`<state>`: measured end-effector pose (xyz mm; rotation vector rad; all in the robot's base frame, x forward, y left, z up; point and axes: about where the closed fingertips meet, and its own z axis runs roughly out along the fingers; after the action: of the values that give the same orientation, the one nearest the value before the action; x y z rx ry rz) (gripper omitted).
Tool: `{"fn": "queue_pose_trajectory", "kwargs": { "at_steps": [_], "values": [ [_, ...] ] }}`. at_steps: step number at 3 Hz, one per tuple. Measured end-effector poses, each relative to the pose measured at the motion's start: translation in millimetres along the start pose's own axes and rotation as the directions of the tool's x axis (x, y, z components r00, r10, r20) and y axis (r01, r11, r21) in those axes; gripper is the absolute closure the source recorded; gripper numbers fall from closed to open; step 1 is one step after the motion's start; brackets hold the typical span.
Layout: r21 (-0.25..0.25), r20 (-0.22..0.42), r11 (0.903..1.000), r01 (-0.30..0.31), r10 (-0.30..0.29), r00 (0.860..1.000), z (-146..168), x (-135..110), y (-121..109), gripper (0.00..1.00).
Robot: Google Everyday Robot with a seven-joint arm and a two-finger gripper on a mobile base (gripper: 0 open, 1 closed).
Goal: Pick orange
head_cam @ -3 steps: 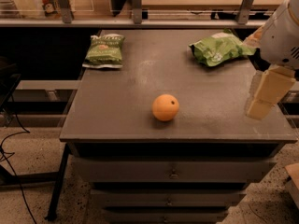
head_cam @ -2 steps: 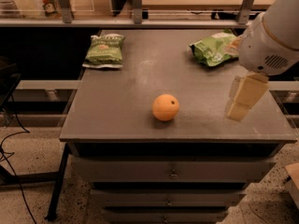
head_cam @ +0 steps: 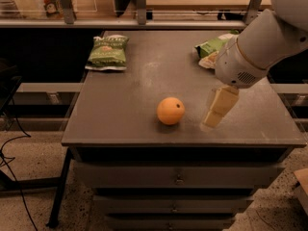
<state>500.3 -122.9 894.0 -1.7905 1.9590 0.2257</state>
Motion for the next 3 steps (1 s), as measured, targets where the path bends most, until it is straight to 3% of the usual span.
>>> {"fn": "queue_pose_trajectory", "kwargs": {
  "at_steps": [1,3],
  "values": [
    [-0.047,0.087,0.9989,0.005,-0.001,0.996,20.5,-14.4,-3.0,0.00],
    [-0.153,0.175,0.9880,0.021,0.006,0.984,53.7,-34.3,19.7,0.00]
  ]
}}
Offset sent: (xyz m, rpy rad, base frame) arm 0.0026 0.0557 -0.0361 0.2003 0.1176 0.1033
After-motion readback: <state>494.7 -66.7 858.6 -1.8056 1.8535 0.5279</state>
